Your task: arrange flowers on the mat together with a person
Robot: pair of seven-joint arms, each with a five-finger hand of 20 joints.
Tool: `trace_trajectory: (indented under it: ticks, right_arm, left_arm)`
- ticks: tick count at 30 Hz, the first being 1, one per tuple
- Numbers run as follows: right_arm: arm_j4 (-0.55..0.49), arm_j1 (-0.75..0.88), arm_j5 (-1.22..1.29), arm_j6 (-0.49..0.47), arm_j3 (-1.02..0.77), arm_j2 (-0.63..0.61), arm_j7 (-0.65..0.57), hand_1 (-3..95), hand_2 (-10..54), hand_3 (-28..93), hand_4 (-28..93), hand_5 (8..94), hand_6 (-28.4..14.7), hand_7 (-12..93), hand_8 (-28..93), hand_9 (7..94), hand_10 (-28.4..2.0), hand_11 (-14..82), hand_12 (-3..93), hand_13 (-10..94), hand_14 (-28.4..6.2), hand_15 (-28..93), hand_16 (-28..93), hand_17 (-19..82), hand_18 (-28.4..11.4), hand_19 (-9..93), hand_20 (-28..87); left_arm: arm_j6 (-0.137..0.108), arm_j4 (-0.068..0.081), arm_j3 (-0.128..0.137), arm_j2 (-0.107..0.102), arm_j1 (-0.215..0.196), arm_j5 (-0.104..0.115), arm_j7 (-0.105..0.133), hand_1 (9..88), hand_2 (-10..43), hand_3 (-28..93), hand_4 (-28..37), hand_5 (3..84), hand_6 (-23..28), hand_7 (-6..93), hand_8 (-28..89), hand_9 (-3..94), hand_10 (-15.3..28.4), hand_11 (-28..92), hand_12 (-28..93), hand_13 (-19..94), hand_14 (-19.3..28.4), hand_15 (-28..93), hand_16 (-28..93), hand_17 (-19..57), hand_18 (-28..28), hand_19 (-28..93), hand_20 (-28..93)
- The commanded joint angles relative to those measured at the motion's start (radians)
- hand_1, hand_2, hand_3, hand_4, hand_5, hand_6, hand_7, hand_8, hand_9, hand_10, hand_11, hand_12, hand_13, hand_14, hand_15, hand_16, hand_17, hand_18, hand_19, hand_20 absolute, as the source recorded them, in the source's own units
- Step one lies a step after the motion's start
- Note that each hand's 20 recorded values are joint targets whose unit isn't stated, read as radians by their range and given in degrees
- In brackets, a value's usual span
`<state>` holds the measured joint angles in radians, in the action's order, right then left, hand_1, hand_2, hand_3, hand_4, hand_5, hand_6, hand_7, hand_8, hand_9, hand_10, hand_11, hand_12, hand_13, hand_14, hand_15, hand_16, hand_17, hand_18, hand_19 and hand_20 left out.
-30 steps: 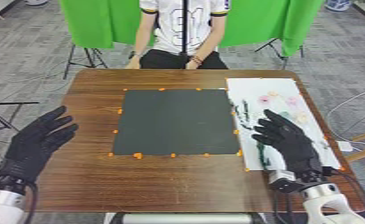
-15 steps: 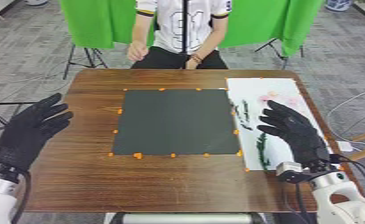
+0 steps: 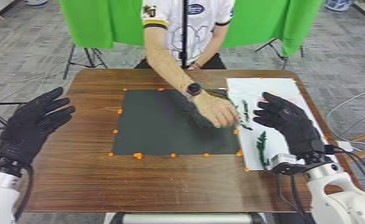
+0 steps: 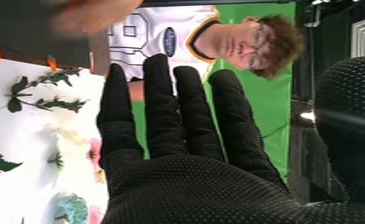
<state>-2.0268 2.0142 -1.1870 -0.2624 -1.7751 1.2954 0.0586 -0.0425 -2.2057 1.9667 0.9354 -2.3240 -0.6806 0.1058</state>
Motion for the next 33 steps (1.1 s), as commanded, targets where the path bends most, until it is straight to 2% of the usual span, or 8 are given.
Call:
trace_trajectory:
  ticks: [1, 5, 13, 20, 22, 23, 28, 33]
  right_arm:
    - [0.001, -0.013, -0.023, 0.028, 0.020, 0.001, -0.002, 18.2, -0.1, 84, -23, 38.2, -4.8, 14, -8, 40.0, -14.1, 10.9, 24.0, 36, -12.2, 18, 34, 12, -20.6, 42, 28]
    - [0.013, -0.038, -0.015, 0.025, 0.040, -0.014, -0.007, 18.3, 0.2, 84, -23, 36.9, -4.7, 14, -8, 39.7, -14.0, 10.8, 23.7, 37, -12.2, 19, 33, 12, -20.7, 43, 28]
    - [-0.006, 0.001, -0.013, 0.035, 0.016, -0.003, -0.024, 18.2, 0.5, 84, -23, 35.6, -4.6, 14, -8, 39.1, -14.2, 10.4, 23.9, 36, -12.2, 20, 32, 12, -20.6, 43, 28]
    - [-0.025, 0.048, -0.019, 0.030, -0.002, 0.034, -0.027, 18.2, 0.9, 84, -23, 36.1, -4.7, 14, -8, 39.2, -14.2, 10.4, 24.0, 36, -12.2, 21, 32, 12, -20.6, 43, 28]
    - [-0.029, 0.054, -0.017, 0.033, 0.000, 0.043, -0.029, 18.2, 0.9, 84, -23, 36.2, -4.8, 14, -8, 39.2, -14.1, 10.4, 24.0, 36, -12.2, 21, 32, 12, -20.6, 43, 28]
    - [-0.027, 0.048, -0.022, 0.029, 0.002, 0.046, -0.028, 18.2, 0.9, 84, -23, 36.3, -4.8, 14, -8, 39.2, -14.1, 10.4, 24.0, 36, -12.3, 21, 32, 12, -20.6, 43, 28]
    - [-0.024, 0.042, -0.029, 0.031, 0.013, 0.068, -0.026, 18.5, 1.2, 84, -23, 36.8, -4.7, 15, -8, 39.6, -14.1, 10.5, 24.1, 36, -12.3, 21, 31, 12, -20.6, 43, 28]
    - [-0.018, 0.036, -0.034, 0.022, 0.027, 0.068, -0.032, 18.4, 1.2, 84, -23, 37.1, -4.7, 15, -8, 39.8, -14.2, 10.7, 23.9, 37, -12.3, 21, 31, 12, -20.6, 43, 28]
  left_arm:
    - [0.000, 0.015, -0.025, 0.005, 0.018, -0.001, -0.003, 27.0, -1.1, 69, -25.3, 34.4, 4.8, 15.8, -8, 30.2, 12.8, 19, 19, 25, 16.1, 28, 3, -7.1, 23.4, 46, 9]
    - [-0.019, 0.013, -0.036, 0.019, 0.012, 0.000, 0.004, 27.0, -1.1, 70, -25.2, 34.5, 4.8, 15.9, -8, 30.1, 12.8, 19, 19, 25, 16.1, 28, 3, -7.1, 23.4, 46, 9]
    - [-0.007, 0.021, -0.071, 0.028, 0.029, -0.002, 0.000, 26.8, -1.1, 70, -25.2, 34.3, 4.8, 15.9, -8, 30.1, 12.8, 19, 19, 25, 16.1, 28, 3, -7.1, 23.4, 46, 9]
    - [0.000, 0.015, -0.047, 0.029, 0.018, -0.007, -0.018, 26.9, -1.1, 70, -25.2, 34.4, 4.8, 15.9, -8, 30.1, 12.8, 19, 19, 25, 16.1, 28, 3, -7.1, 23.3, 46, 9]
    - [-0.029, 0.010, -0.050, 0.021, 0.010, -0.002, -0.006, 26.9, -1.0, 70, -25.2, 34.4, 4.8, 15.9, -8, 30.1, 12.8, 19, 19, 25, 16.0, 28, 3, -7.1, 23.3, 46, 9]
    - [-0.031, 0.009, -0.046, 0.020, 0.005, 0.001, -0.003, 26.9, -1.1, 70, -25.3, 34.5, 4.9, 15.8, -8, 30.1, 12.8, 19, 19, 25, 16.1, 28, 3, -7.1, 23.3, 46, 9]
    - [-0.003, 0.011, -0.034, 0.017, -0.001, 0.001, -0.023, 26.8, -1.2, 70, -25.2, 34.7, 4.9, 15.9, -8, 30.1, 12.8, 19, 19, 25, 16.1, 28, 3, -7.1, 23.3, 46, 9]
    - [-0.009, 0.009, -0.018, 0.024, -0.010, -0.001, -0.017, 26.9, -1.2, 70, -25.3, 34.7, 4.9, 15.8, -8, 30.1, 12.8, 19, 19, 25, 16.1, 29, 3, -7.1, 23.4, 46, 9]
